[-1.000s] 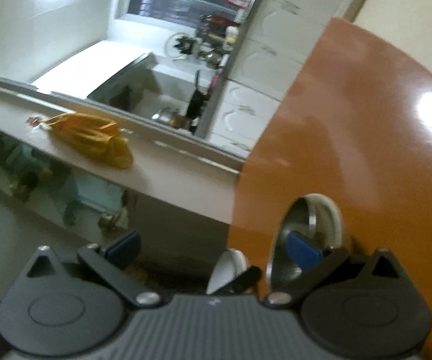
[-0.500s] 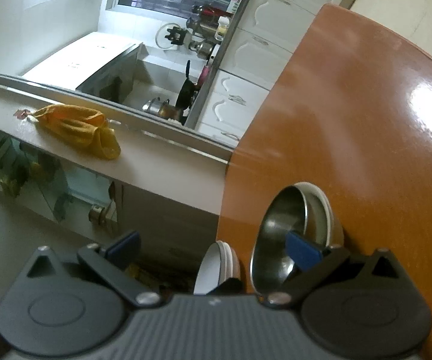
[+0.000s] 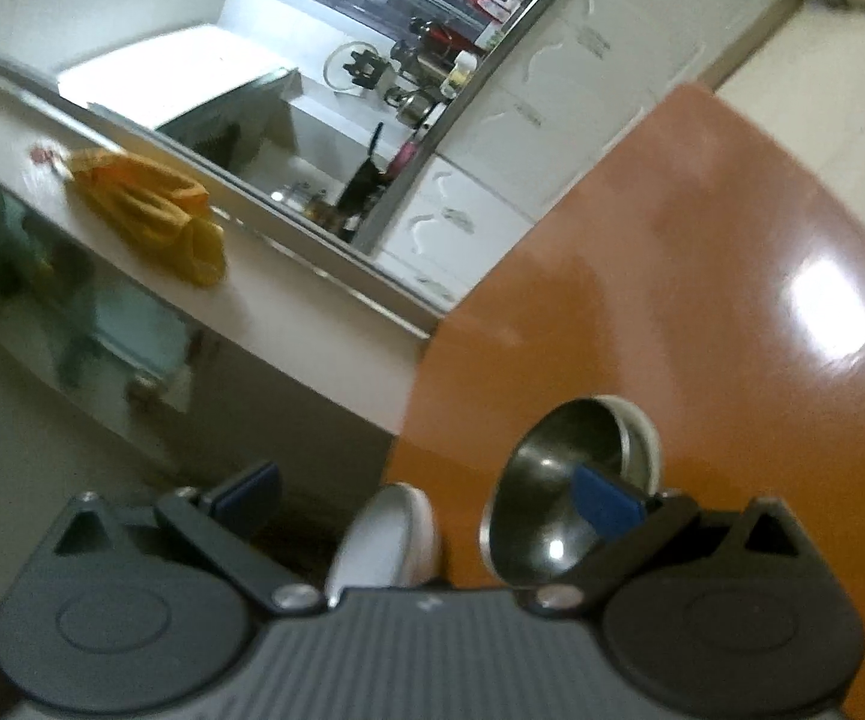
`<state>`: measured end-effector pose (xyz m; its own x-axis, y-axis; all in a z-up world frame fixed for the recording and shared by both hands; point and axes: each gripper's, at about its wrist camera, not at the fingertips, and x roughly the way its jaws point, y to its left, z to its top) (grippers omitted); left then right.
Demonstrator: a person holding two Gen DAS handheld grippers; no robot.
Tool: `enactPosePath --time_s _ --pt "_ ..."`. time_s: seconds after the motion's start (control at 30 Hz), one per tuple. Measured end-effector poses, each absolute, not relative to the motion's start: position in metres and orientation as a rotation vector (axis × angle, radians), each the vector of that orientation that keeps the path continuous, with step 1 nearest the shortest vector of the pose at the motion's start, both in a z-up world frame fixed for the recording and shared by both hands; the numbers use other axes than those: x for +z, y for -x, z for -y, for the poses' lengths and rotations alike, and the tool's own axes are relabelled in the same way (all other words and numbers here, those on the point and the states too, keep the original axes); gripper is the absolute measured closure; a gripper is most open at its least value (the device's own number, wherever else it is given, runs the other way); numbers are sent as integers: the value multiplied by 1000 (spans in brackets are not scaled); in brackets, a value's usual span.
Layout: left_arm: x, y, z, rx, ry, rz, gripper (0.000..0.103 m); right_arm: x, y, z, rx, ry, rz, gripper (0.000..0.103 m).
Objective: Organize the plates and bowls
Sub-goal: 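Lower the steel bowl into the white bowls and open both tools, then move both tools back to the bowl stack rim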
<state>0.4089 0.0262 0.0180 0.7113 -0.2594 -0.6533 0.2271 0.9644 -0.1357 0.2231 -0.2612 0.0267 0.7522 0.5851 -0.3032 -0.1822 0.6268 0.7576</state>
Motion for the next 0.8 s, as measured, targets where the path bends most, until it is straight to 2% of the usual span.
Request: enactPosePath --time_s 0.37,0.8 --pt "14 -394 -24 -215 -27 -719 0 37 -203 237 369 -558 -527 0" --pt "13 -379 -27 -199 -61 -712 0 34 -179 228 318 -453 -508 0"
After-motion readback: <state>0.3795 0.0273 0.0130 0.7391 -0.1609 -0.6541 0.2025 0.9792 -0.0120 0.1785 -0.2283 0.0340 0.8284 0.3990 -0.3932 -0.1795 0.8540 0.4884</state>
